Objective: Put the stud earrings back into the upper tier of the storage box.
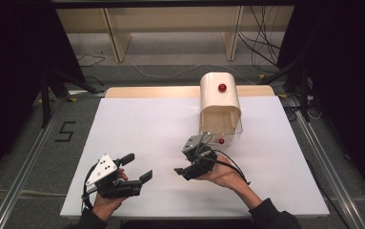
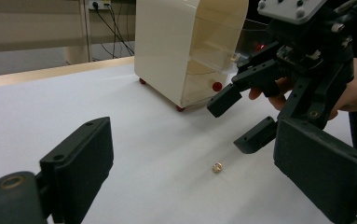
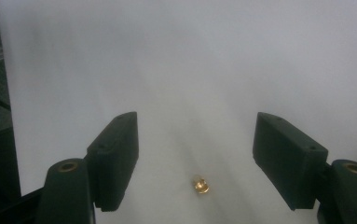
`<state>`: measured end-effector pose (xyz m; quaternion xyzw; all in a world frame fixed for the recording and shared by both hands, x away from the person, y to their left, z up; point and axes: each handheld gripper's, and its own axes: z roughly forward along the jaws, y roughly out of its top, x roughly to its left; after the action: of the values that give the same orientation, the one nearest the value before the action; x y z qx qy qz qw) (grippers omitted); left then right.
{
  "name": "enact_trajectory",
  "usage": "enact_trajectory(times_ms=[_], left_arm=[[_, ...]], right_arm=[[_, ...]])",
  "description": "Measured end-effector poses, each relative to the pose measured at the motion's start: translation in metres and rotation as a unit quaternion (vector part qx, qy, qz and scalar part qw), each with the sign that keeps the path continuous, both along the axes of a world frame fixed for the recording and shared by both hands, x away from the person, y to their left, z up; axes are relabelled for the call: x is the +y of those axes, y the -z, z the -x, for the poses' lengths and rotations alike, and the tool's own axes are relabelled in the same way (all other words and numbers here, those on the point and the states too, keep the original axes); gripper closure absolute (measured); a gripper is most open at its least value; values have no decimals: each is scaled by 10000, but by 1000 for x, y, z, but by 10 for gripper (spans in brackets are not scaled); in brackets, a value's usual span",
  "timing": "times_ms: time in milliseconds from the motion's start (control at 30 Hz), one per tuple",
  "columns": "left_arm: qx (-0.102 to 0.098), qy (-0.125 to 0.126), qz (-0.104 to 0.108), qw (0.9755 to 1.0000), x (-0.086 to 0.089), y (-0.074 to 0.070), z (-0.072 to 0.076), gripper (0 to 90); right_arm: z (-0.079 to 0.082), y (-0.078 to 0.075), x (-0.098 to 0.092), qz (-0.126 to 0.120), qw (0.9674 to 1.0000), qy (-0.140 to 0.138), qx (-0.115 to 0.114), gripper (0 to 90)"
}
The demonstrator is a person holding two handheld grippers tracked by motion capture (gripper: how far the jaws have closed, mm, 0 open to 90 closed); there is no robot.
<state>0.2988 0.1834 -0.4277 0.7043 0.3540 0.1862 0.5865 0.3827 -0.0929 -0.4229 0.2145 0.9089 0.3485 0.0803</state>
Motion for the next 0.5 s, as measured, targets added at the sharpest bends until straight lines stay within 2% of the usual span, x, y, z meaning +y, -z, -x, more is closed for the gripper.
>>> enact_trajectory(times_ms=[500], left_arm=[[-7, 9, -25, 10000, 0, 0, 0, 114]], right_arm=[[-6, 19, 2, 369, 9992, 4, 125, 330]])
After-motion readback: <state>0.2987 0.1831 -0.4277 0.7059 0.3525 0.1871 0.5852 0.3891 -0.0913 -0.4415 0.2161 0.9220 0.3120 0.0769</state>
